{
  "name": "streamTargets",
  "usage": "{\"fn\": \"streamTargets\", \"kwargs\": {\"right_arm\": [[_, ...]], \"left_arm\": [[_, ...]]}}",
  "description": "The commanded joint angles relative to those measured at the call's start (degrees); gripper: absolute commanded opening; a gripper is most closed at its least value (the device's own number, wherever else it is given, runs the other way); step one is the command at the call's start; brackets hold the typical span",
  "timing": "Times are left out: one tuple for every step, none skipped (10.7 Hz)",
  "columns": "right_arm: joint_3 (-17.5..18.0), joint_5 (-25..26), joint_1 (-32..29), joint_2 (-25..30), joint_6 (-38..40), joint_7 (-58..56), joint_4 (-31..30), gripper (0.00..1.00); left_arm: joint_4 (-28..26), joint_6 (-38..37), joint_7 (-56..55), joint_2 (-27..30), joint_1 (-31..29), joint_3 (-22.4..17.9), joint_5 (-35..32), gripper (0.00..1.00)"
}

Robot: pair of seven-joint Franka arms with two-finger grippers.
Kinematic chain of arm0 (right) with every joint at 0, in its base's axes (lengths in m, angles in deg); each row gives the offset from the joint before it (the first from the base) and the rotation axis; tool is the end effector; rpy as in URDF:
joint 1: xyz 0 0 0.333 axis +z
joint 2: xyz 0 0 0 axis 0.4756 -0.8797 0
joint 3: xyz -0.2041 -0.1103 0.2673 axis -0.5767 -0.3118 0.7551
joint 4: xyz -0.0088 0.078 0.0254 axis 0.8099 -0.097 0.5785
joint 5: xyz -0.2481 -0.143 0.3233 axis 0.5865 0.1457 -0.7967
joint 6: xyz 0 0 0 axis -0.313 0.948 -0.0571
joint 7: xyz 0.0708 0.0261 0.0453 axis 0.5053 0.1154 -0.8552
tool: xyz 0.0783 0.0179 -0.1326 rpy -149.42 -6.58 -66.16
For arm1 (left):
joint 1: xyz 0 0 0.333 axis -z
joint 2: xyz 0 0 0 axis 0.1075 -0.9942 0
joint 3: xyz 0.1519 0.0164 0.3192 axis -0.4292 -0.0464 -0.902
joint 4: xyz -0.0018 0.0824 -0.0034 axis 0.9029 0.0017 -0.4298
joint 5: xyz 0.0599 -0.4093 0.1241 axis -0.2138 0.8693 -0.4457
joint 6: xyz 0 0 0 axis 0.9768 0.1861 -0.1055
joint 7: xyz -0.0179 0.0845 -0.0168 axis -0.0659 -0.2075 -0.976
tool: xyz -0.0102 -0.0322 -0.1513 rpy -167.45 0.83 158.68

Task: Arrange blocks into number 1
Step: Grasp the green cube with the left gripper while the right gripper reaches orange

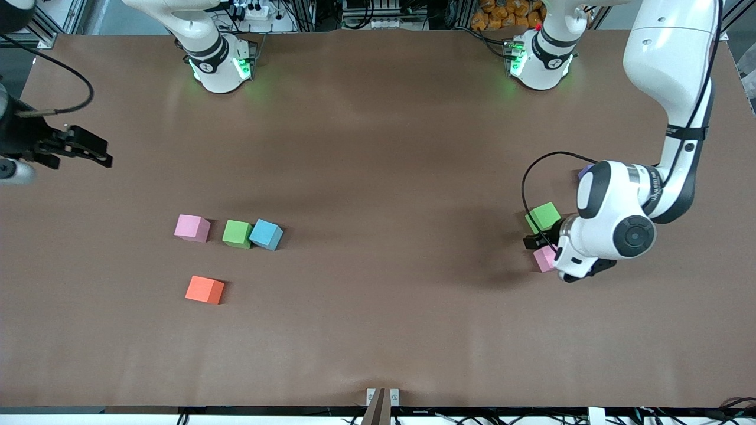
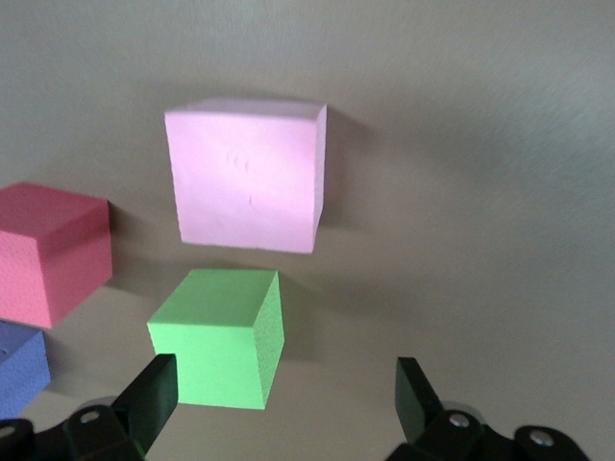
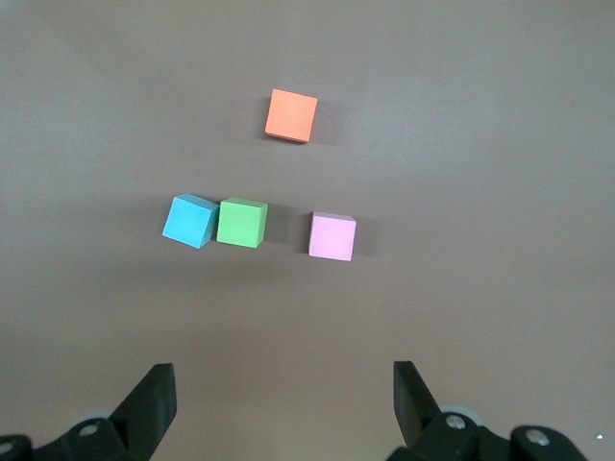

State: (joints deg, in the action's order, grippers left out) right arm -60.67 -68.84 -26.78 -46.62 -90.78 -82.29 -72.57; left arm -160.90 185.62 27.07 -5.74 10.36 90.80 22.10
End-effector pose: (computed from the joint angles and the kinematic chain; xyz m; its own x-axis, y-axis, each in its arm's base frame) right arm 0.6160 0.0334 0.6140 0.9979 0.0301 -0.0576 0.0290 -0.9994 -0.0198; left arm 0.6608 -0.1184 0.2159 0.8917 0.3440 -0.2940 0.3285 -0.9389 -0.1024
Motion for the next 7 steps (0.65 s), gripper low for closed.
{"fn": "streamTargets", "kwargs": {"right_arm": [[0.2,-0.9,1.9,-0.9,-1.1,-0.5,-0.2,1.0],[0.2,-0.9,2.6,-1.7,-1.9,-0.5,-0.2,1.0],[0.2,-0.9,2.6,-2.2,-2.7,-0.5,-0.2,1.0],[0.3,-0.9,2.8,-3.6,-3.7,-0.5,-0.2,1.0],[0.3,-1.1,3.1,-4.5,-5.0,-0.5,-0.2,1.0],[0.3,-2.2,3.7,-5.3,-5.7,-0.5,-0.2,1.0],[0.3,-2.8,4.1,-6.5,-6.8,-0.6,-0.2,1.0]], "left_arm": [[-5.6,1.4,-0.9,2.9,-0.3,-0.5,-1.1,1.0],[-6.4,1.6,-0.9,3.0,-0.6,-0.5,-1.8,1.0],[-7.5,1.8,-0.9,3.5,-1.3,-0.4,-2.7,1.0],[-9.3,3.2,-0.7,4.5,-1.8,-0.4,-2.7,1.0],[-11.4,5.1,-0.4,5.5,-2.4,-0.4,-2.7,1.0],[-12.8,6.8,-0.4,5.7,-2.7,-0.4,-2.7,1.0],[-13.5,8.5,-0.4,5.3,-2.7,-0.4,-2.7,1.0]]}}
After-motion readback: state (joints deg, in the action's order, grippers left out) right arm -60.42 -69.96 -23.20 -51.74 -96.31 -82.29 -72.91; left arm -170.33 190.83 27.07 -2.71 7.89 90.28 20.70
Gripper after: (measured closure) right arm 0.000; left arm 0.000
